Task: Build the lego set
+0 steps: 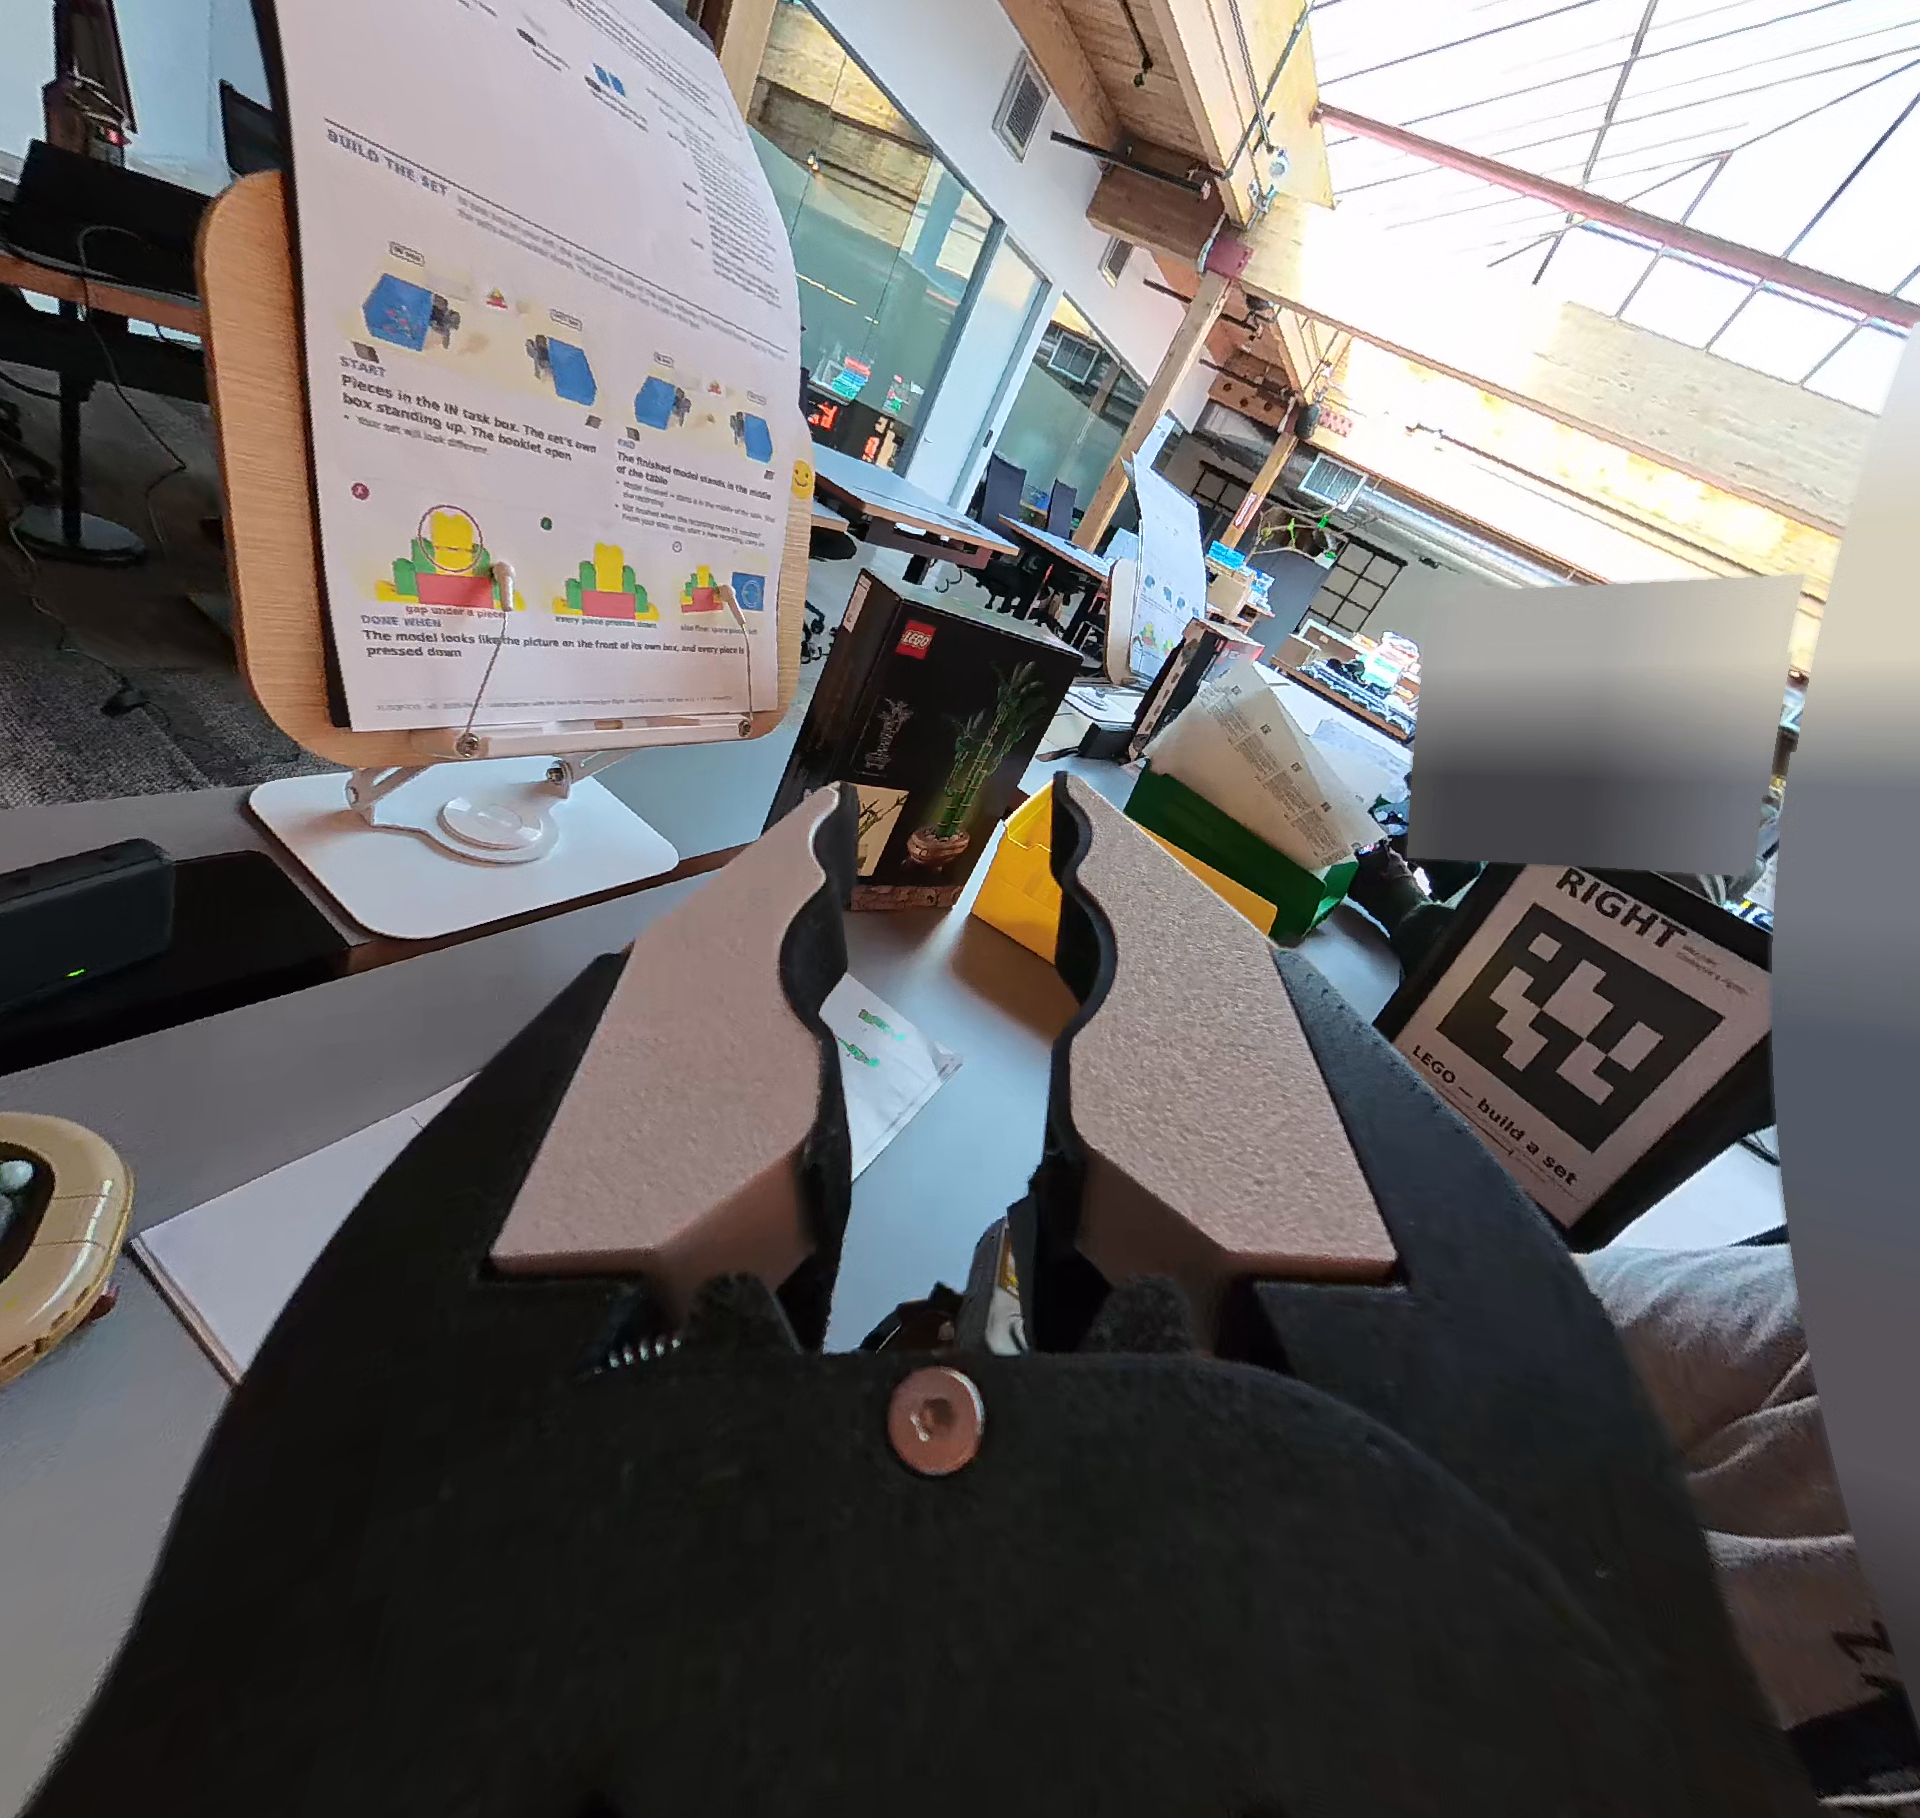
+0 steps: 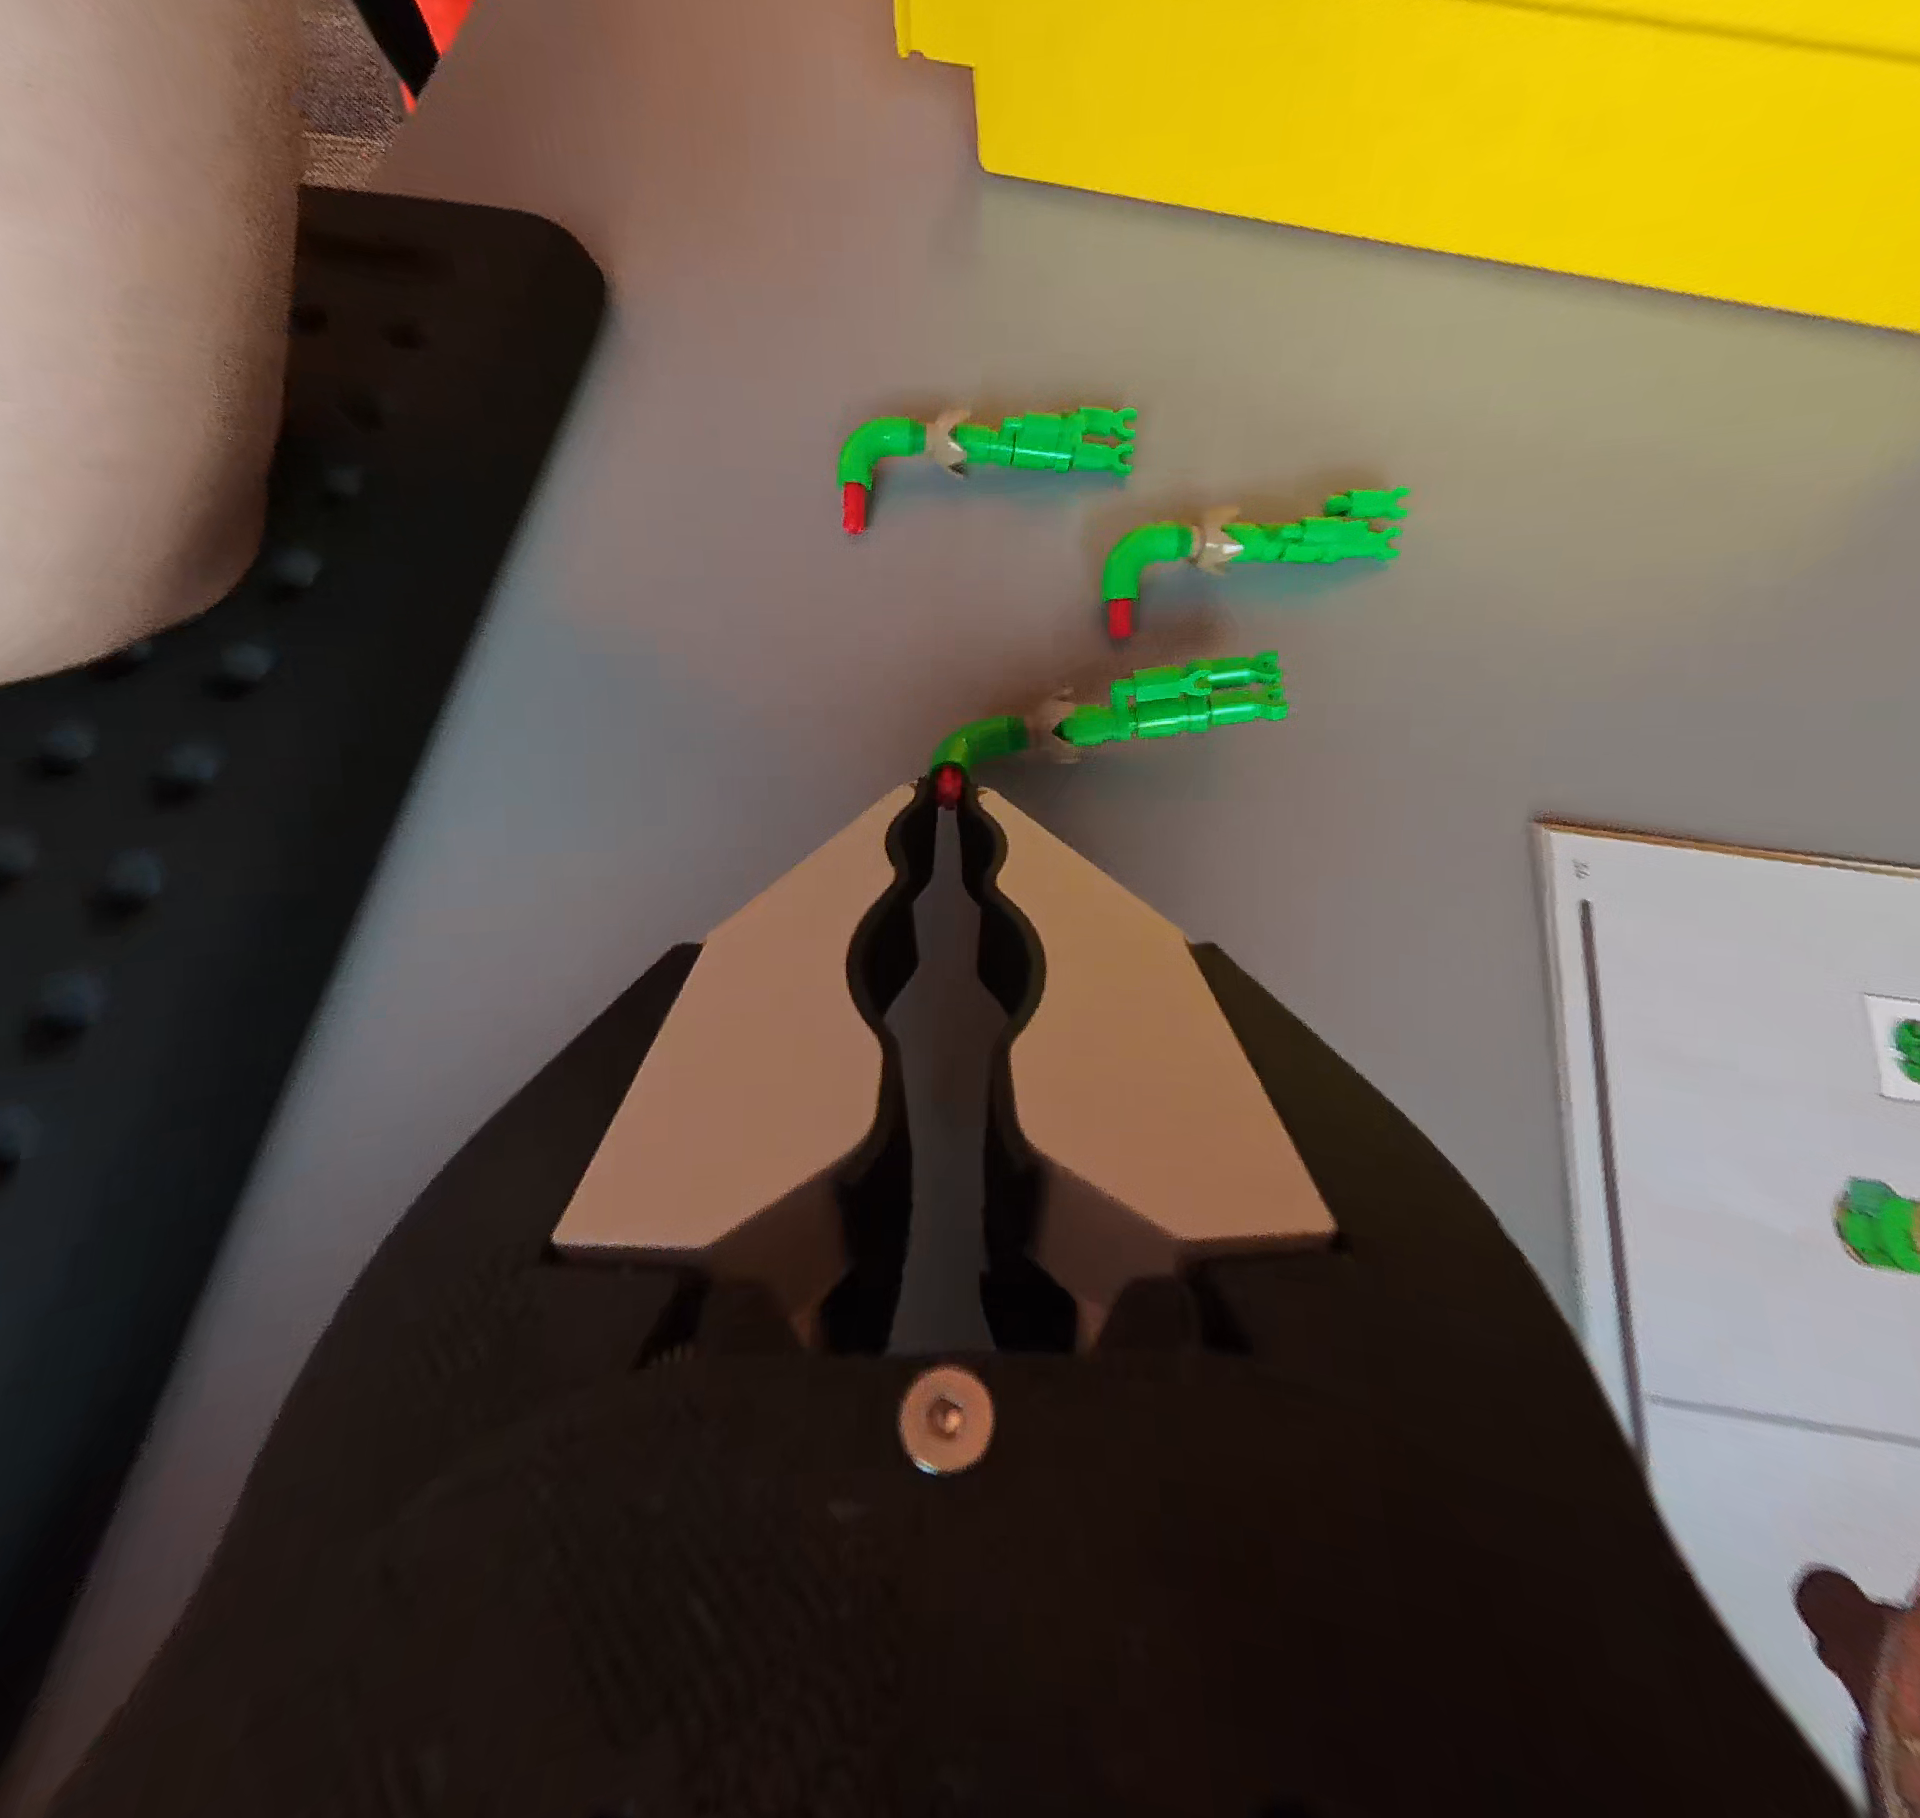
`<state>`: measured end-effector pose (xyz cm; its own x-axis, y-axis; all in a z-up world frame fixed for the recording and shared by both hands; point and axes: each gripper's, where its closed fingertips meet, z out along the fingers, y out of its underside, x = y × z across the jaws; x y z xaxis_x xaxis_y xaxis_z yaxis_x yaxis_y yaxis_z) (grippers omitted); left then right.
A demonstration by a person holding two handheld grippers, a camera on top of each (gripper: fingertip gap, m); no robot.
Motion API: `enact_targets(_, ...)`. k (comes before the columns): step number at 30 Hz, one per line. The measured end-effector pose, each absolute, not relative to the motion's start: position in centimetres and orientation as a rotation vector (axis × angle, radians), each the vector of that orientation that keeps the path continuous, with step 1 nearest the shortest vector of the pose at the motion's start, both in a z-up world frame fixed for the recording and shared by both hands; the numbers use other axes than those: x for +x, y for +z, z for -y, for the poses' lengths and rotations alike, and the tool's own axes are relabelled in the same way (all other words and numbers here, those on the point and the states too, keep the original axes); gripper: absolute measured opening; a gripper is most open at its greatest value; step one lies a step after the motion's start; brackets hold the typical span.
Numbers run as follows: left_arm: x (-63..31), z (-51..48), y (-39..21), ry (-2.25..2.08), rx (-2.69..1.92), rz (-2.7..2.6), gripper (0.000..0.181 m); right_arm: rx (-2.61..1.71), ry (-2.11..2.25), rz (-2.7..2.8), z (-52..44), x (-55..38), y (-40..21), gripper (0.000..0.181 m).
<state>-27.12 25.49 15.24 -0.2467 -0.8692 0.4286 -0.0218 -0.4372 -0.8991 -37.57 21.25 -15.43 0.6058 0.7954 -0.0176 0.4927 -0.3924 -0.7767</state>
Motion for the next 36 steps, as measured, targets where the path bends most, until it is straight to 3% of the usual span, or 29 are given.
enact_targets(7, -27.8, -25.9, 15.5, -1.762, -1.367, -1.107, 0.036, -2.104, 0.535, 0.989, -21.7, -38.1, -16.1, 0.005)
enact_targets(13, -28.2, -26.2, 15.3, -1.755, -1.378, -1.104, 0.037, -2.116, 0.512, 0.873, -20.7, -35.8, -15.2, 0.031)
enact_targets(19, -28.0, -27.8, 13.9, -1.601, -1.468, -1.093, 0.039, -2.218, 0.151, 0.539, -18.3, -26.0, -14.8, 0.042)
enact_targets(22, -27.7, -28.0, 13.5, -1.561, -1.485, -1.103, 0.04, -2.229, 0.107, 0.464, -16.0, -24.5, -15.9, 0.066)
enact_targets(36, -26.8, -26.1, 13.3, -1.631, -1.473, -1.185, 0.042, -2.192, -0.132, 0.281, -12.7, -21.6, -15.5, 0.077)
